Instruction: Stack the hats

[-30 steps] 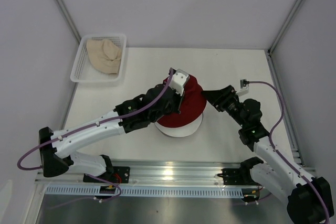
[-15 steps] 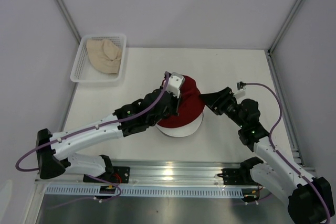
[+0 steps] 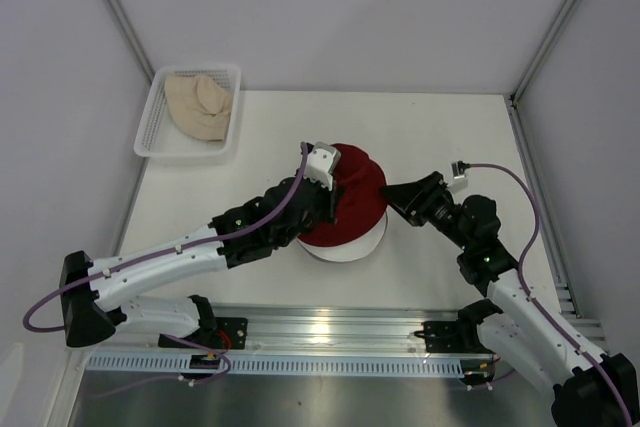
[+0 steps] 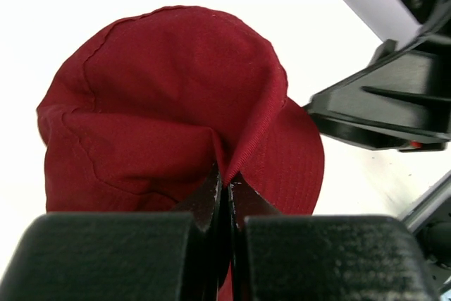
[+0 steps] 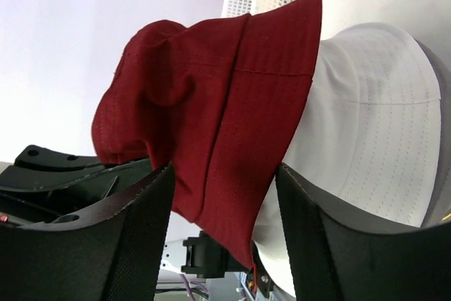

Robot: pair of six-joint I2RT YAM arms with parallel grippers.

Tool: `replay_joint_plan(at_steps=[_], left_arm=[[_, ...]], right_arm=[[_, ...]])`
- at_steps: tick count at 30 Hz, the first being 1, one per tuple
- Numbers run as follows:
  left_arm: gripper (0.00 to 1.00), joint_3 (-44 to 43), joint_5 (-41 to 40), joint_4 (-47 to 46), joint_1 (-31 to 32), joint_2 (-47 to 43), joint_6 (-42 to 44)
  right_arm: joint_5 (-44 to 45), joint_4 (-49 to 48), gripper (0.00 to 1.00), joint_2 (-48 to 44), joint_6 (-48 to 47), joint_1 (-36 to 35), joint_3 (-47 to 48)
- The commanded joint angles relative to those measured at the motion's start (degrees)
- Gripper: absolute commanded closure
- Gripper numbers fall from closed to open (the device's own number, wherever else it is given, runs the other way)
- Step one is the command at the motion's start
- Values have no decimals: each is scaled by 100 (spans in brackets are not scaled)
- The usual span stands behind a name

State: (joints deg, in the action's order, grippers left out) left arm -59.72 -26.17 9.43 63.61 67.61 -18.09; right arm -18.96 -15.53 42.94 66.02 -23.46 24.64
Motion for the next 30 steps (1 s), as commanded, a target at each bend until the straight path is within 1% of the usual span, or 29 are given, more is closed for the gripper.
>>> replay_joint_plan(at_steps=[1,2,5,6,8,9,10,11,12,13,14,15,16,18,20,21,23,24,26,27,28,29,30], left_arm=[[99,40,358,-398,46,-12,-213],[99,31,376,-416,54,-3,-222],[99,13,446,-416,46,-3,-230],[99,5,455,-407,46,-11,-230],[99,31,394,-390,54,-38,-222],[99,31,342,-363,46,-64,-222],[99,40,263,-346,46,-64,-239],[99,48,70,-293,54,-108,-248],[95,40,-62,-258,46,-126,-265],[89,48,-220,-223,54,-143,-292],[82,49,-552,-127,46,-178,-301],[72,57,-712,-82,37,-196,-336],[66,57,-853,-38,37,-213,-353],[57,92,-1038,119,-41,-292,-528],[56,162,-873,208,-217,-424,-791],[55,380,-506,226,-488,-633,-1132],[52,584,-205,147,-779,-924,-1468],[49,828,-117,86,-1024,-1091,-1748],[40,1294,-89,6,-1236,-1618,-2039],[25,1384,-142,23,-1420,-1794,-2363],[20,1498,-168,24,-1500,-2152,-2497],[19,1812,-143,-46,-1597,-2321,-2594],[19,1902,-90,-108,-1789,-2462,-2760]], right_arm=[[-90,-415,39,162,122,-62,5],[-99,-425,40,214,113,-71,14],[-108,-433,52,382,43,-79,14],[-82,-407,64,399,8,-88,14],[-29,-328,78,382,-71,-80,14],[50,-189,91,347,-115,-88,14],[94,-74,97,251,-176,-88,14],[190,223,100,189,-351,-88,40],[252,382,100,128,-466,-88,58],[313,549,100,49,-589,-88,49],[479,864,100,-109,-799,-88,32],[551,980,100,-171,-888,-80,-29],[612,1060,100,-241,-959,-88,-82],[700,1105,100,-347,-1056,-80,-205],[605,869,100,-330,-1004,-80,-442],[569,763,100,-252,-942,-97,-512],[543,500,100,-146,-924,-141,-662],[569,463,100,-41,-950,-167,-680],[674,402,100,56,-1056,-264,-698],[692,393,100,109,-1099,-290,-706],[701,375,100,205,-1143,-308,-715],[692,349,100,250,-1161,-325,-724],[692,331,100,328,-1188,-326,-715]])
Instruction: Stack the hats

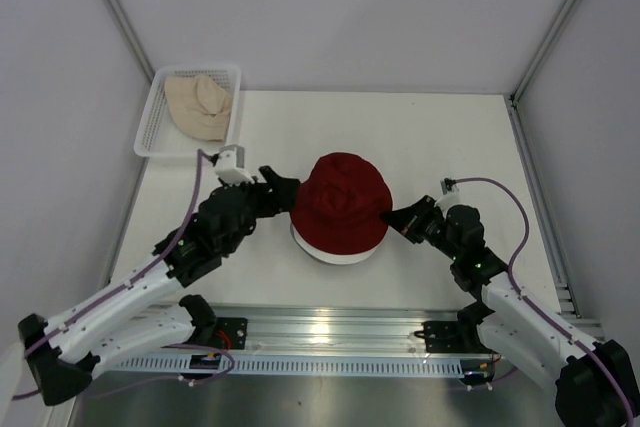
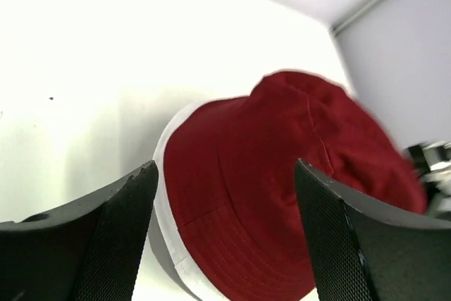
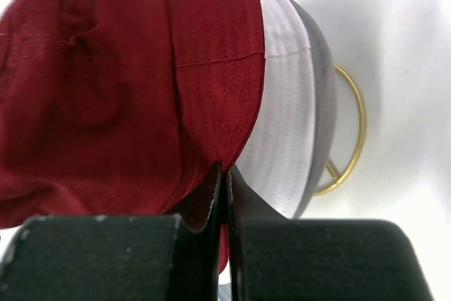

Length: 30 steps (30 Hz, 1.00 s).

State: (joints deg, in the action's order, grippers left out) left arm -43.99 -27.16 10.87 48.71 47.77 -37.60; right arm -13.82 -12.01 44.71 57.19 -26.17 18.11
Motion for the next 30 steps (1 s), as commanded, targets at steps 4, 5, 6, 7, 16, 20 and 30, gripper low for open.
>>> replay_joint_plan(at_steps=[4,5,6,7,16,20,30], left_arm=[[28,925,788,-498,-1002,-804,-1467],[28,1162,1496,-838,-1195,-743,-1626],[29,1269,1816,-1041,-1510,-682,-1923],[30,1505,2054,-1357,-1600,-620,-2065],[39,2078,3409,-3196,-1944,346,-2638],[40,2219,3726,-3960,-1953,681,-2848],[96,2245,3780,-4095,-1944,1015,-2998]], right_arm=[[187,-91,100,187,-331,-63,-35],[231,-108,100,153,-357,-72,-35],[248,-100,100,144,-366,-63,-27],[275,-91,100,135,-384,-72,-27],[310,-91,100,205,-419,-72,69],[328,-82,100,266,-445,-72,140],[310,-232,100,512,-428,-72,167]])
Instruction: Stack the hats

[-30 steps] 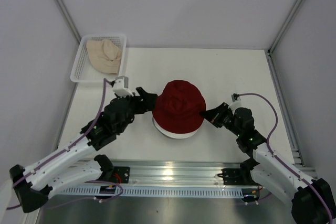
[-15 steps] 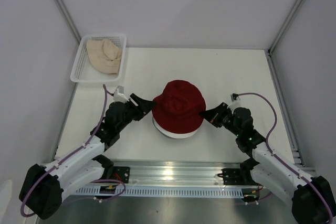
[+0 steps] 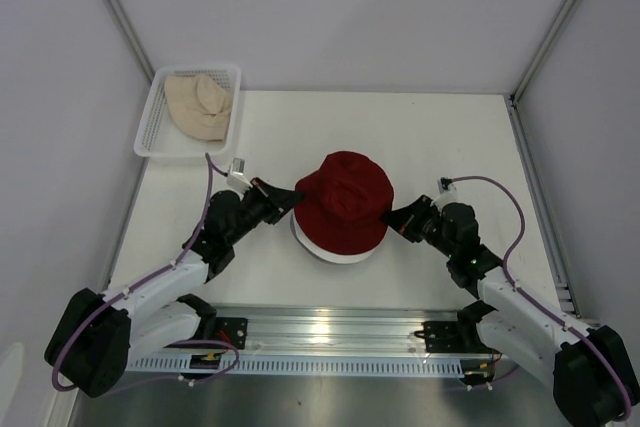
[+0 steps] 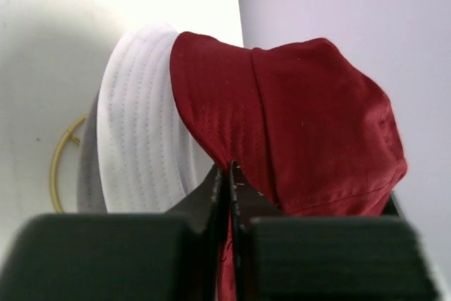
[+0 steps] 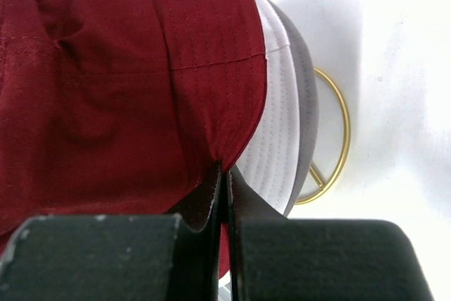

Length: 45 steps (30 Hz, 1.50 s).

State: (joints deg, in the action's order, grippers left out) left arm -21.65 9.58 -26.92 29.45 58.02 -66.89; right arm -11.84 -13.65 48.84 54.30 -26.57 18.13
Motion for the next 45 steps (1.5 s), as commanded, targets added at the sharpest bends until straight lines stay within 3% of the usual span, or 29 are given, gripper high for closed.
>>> replay_joint_plan(at_steps=[1,9,18,25,32,36,37,38,40,42,45], left_arm=[[99,3,35,-201,-18,-45,-26],[99,-50,-782,1232,-19,296,493],[99,670,-326,267,69,1291,141],[99,398,-932,1232,350,791,704],[99,302,-1442,1830,491,263,1212],[99,223,-1582,1944,491,-71,1547],[97,127,-1635,2040,491,-193,1617],[86,100,-1661,2093,491,-264,1766],[74,-6,-1784,2208,491,-527,1942],[68,-225,-1959,2480,491,-738,2039],[47,-576,-2469,2989,483,-1134,2303]], right_arm=[[111,-68,100,126,-139,-33,165],[261,152,100,152,-174,-33,244],[305,275,100,354,-183,-33,375],[234,590,100,793,-306,-33,428],[462,1101,99,513,-605,-33,507],[638,1347,80,153,-816,-33,674],[752,1574,65,100,-947,-7,718],[805,1637,57,65,-1009,-6,831],[893,1821,42,-41,-1219,81,955],[911,1918,36,-85,-1343,213,1166],[894,2085,33,-120,-1580,590,1473]])
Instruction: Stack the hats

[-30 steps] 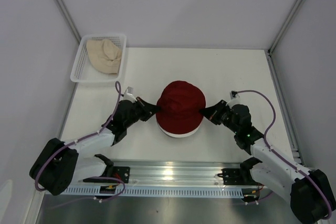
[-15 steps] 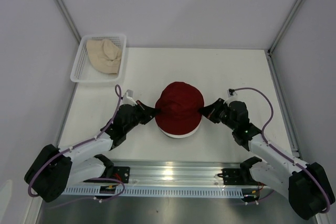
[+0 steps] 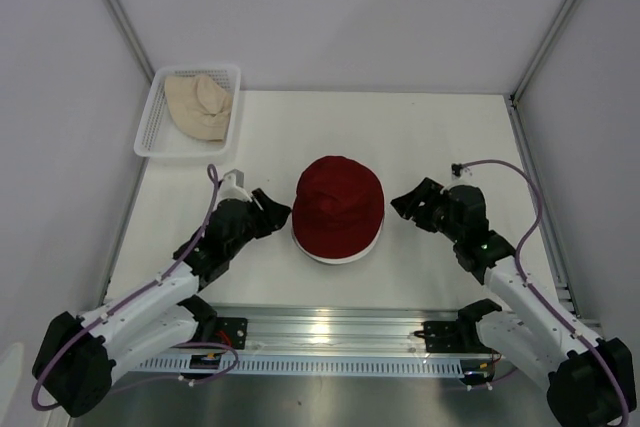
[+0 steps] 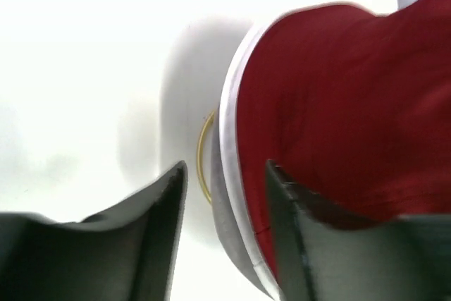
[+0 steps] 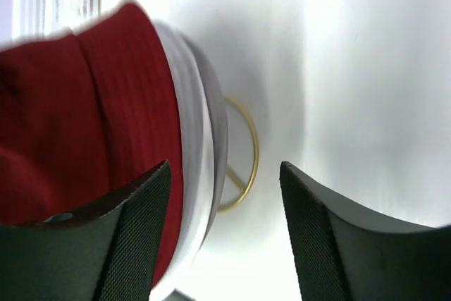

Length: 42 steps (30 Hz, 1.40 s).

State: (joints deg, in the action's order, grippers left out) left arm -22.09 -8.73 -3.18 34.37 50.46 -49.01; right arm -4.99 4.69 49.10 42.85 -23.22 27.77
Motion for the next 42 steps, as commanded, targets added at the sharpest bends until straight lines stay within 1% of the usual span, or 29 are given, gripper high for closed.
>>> replay_joint_plan(at_steps=[1,2,5,7,8,9,10,11,12,13,14,17,19,20,22,23,24,25,26,27,28,29,30,32,33,35,36,38,42], left_arm=[[39,-621,-760,695,-9,-474,594],[27,-856,-953,774,-44,-632,786],[14,-1218,-1349,871,-193,-765,1024],[12,-1595,-1719,881,-386,-678,1095],[11,-1675,-1763,854,-683,-591,1131],[11,-1798,-1781,837,-860,-337,1166],[10,-2156,-1772,828,-1027,-187,1262],[10,-2290,-1781,819,-1342,-11,1341],[9,-2396,-1764,810,-1484,173,1411],[9,-2780,-1755,828,-1608,601,1604],[8,-2905,-1746,828,-1844,823,1736],[8,-3818,-1773,1135,-2311,1790,1939],[8,-4109,-1676,1188,-2626,2221,2071],[8,-4511,-1658,1232,-2715,2606,2115],[8,-4786,-1536,1285,-2978,2994,2247],[8,-5214,-1474,1311,-3058,3397,2291],[8,-5366,-1421,1337,-3129,3627,2361],[8,-5742,-1377,1346,-3242,3873,2588],[8,-6180,-1412,1416,-3296,4423,2686],[8,-6411,-1412,1530,-3349,4742,2756],[8,-7057,-1212,1714,-3445,5076,2835],[8,-7412,-1018,1976,-3637,5758,2819],[9,-8425,-808,2414,-3717,6078,2749],[12,-8995,-264,2681,-3920,6676,2652],[13,-9615,-148,2795,-3964,7166,2521],[13,-9936,-15,2832,-4043,7573,2345],[12,-10312,20,2823,-4070,7889,2126],[12,-10473,230,2701,-4122,8119,1818],[11,-10395,670,2112,-4307,8454,695]], right_arm=[[183,243,32,-164,-505,361,580],[166,208,31,-181,-610,545,685],[183,15,27,-217,-725,731,835],[174,-264,22,-199,-769,810,958],[139,-388,22,-138,-796,819,976],[43,-755,22,-68,-831,819,993],[-45,-915,30,2,-848,819,994],[-150,-1100,38,81,-866,811,985],[-238,-1241,44,308,-857,802,976],[-352,-1434,52,432,-849,750,967],[-405,-1523,54,573,-857,697,976],[-459,-1717,57,1153,-1146,390,1089],[-371,-1673,58,1549,-1435,162,1213],[-345,-1621,59,1689,-1533,99,1344],[-222,-1427,59,2023,-1691,37,1441],[-160,-1366,60,2111,-1727,46,1477],[23,-1244,60,2199,-1727,55,1486],[129,-1181,63,2313,-1736,90,1503],[365,-1059,63,2349,-1728,107,1521],[437,-1040,63,2376,-1727,125,1547],[481,-1040,63,2402,-1745,151,1556],[543,-1066,63,2402,-1754,204,1565],[674,-1084,62,2402,-1754,230,1617],[762,-1189,61,2420,-1701,361,1653],[754,-1242,60,2429,-1684,406,1679],[763,-1426,60,2507,-1631,502,1723],[754,-1496,59,2551,-1622,520,1740],[781,-1663,59,2718,-1587,538,1802],[676,-1910,59,3087,-1526,564,1890]])
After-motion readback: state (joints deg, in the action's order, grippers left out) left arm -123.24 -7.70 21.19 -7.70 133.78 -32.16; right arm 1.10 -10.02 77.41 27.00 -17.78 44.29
